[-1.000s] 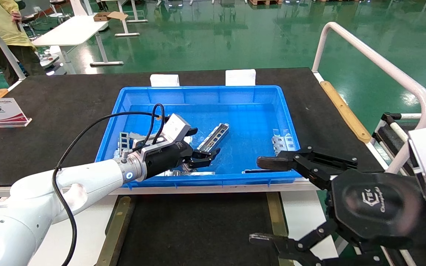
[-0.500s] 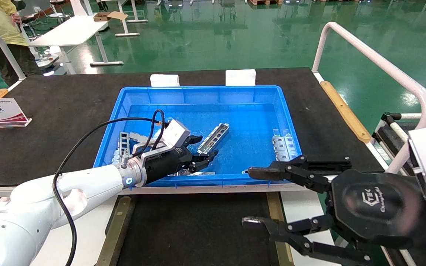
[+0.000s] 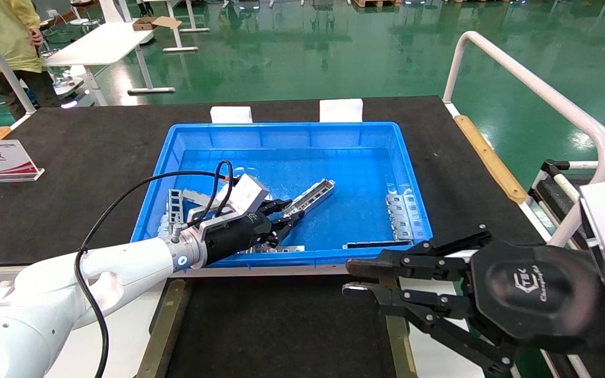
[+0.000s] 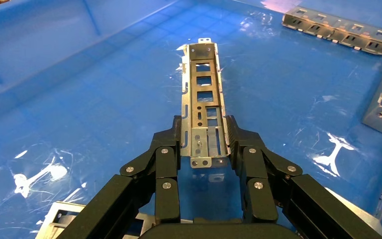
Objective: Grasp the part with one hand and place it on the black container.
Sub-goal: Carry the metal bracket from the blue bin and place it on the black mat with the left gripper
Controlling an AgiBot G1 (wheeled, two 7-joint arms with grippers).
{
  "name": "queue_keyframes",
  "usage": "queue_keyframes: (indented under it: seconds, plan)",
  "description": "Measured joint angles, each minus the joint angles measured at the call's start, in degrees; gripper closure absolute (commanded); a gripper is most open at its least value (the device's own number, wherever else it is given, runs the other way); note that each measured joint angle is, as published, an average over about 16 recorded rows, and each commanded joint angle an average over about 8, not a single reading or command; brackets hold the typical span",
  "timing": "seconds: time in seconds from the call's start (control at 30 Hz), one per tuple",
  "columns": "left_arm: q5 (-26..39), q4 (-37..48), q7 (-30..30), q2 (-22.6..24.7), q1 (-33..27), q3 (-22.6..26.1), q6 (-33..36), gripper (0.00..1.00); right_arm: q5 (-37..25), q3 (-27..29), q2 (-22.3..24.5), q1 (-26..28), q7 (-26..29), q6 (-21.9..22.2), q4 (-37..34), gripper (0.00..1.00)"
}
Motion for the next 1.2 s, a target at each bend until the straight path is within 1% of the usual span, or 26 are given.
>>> queue_keyframes:
  seconds: [0.4, 0.73, 1.0, 1.2]
  plan:
    - [-2.0, -0.5, 1.9, 0.0, -0.8, -0.5, -0.2, 1.0, 0.0, 0.0, 0.0, 0.0, 0.0, 0.0, 0.0, 1.0]
    - [-5.0, -1.0, 3.4, 0.1, -2.7, -1.7, 1.0, 1.0, 0.1, -0.1, 0.0, 0.0, 0.0, 0.0, 0.0, 1.0]
    - [-6.8, -0.2, 4.4, -0.3, -4.2, -2.2, 3.4, 1.0, 0.1, -0.1, 0.0, 0.0, -0.1, 0.0, 0.0, 1.0]
    - [-7.7, 0.8, 4.9, -1.2, -4.8, -2.5, 7.2, 1.0, 0.1, -0.1, 0.1, 0.0, -0.1, 0.1, 0.0, 1.0]
